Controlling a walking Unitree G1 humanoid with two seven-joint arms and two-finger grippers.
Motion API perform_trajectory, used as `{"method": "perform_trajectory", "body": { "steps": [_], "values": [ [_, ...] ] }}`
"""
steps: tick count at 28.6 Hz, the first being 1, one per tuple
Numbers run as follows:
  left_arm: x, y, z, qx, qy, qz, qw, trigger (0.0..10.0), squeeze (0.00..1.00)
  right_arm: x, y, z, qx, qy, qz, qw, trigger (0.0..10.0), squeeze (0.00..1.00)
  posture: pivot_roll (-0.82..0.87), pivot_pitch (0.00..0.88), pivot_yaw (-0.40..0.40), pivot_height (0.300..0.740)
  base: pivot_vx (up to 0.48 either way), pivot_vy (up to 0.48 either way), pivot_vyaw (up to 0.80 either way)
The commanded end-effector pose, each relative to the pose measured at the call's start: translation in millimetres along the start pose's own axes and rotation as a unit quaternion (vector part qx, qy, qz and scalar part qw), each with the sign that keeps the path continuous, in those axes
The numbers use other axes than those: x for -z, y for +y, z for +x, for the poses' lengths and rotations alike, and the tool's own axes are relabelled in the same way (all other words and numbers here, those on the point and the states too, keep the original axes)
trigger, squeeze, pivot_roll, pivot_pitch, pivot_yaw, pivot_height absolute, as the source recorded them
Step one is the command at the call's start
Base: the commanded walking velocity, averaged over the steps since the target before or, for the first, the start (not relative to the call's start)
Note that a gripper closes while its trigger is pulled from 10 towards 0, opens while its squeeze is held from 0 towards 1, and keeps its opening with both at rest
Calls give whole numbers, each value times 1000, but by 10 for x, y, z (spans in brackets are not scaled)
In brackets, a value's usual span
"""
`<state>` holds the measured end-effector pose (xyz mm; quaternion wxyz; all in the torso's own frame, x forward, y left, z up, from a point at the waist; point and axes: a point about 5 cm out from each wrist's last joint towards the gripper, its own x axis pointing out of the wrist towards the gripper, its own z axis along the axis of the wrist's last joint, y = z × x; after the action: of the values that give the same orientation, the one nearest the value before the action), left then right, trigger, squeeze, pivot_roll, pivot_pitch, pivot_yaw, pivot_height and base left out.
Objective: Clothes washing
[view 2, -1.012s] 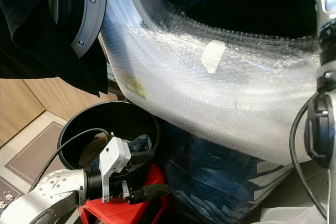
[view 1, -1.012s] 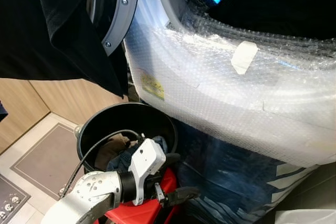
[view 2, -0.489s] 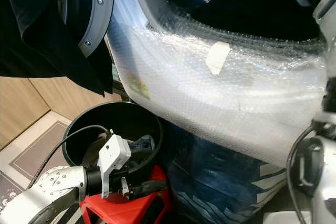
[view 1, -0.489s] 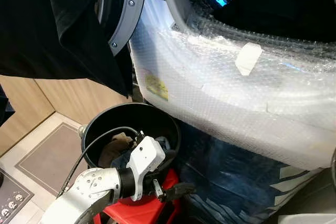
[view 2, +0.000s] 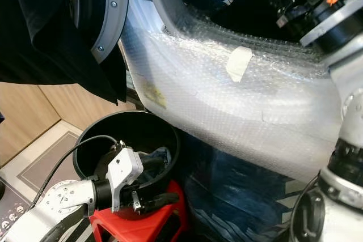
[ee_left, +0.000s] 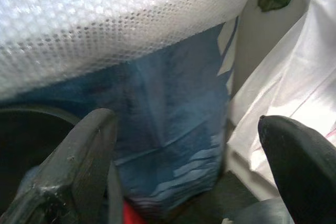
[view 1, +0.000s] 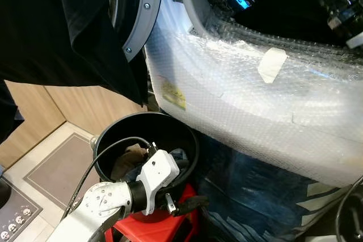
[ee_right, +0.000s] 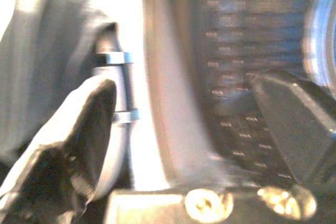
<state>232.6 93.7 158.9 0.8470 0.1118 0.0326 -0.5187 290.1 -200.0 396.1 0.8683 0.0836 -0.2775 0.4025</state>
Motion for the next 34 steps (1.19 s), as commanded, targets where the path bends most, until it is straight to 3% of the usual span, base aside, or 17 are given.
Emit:
{"method": "perform_trajectory", "body": {
  "steps": [1, 5, 6, 9, 10, 15, 18, 25, 30, 34],
  "values": [
    [116, 3, 13, -11, 11, 12, 1000, 10000, 0, -21, 233, -88, -67, -23, 12, 997, 10000, 0, -88, 121, 39, 740, 0, 0, 0],
    [193, 16, 42, -15, 21, 15, 1000, 10000, 0, 76, 360, -159, -103, -27, 45, 993, 10000, 0, -88, 121, 44, 740, 0, 0, 0],
    [217, 2, 58, -4, 22, 5, 1000, 10000, 0, 152, 472, -271, -146, -23, 64, 987, 10000, 0, -89, 121, 49, 740, 0, 0, 0],
    [233, -5, 70, 2, 22, -1, 1000, 10000, 0, 204, 565, -360, -175, -21, 86, 980, 10000, 0, -89, 120, 51, 740, 0, 0, 0],
    [268, -32, 73, 21, 30, -4, 999, 10000, 0, 289, 685, -475, -207, -9, 113, 972, 10000, 0, -88, 120, 58, 740, 0, 0, 0],
    [403, -109, 39, 87, 62, -10, 994, 10000, 0, 578, 957, -751, -250, 62, 159, 953, 10000, 0, -98, 119, 71, 740, 0, 0, 0],
    [523, -136, 6, 124, 92, -10, 988, 10000, 0, 722, 1050, -851, -250, 91, 188, 945, 10000, 0, -108, 117, 76, 740, 0, 0, 0],
    [793, -125, -48, 142, 162, 12, 976, 10000, 0, 1011, 1135, -992, -237, 142, 236, 932, 10000, 0, -120, 110, 82, 740, 0, 0, 0],
    [1188, -61, -85, 143, 261, 28, 954, 10000, 0, 1451, 1153, -1315, -192, 224, 278, 914, 10000, 0, -128, 102, 86, 740, 0, 0, 0],
    [1329, -50, -115, 147, 293, 36, 944, 10000, 0, 1569, 1176, -1406, -187, 247, 285, 907, 10000, 0, -131, 99, 89, 740, 0, 0, 0]
  ]
}}
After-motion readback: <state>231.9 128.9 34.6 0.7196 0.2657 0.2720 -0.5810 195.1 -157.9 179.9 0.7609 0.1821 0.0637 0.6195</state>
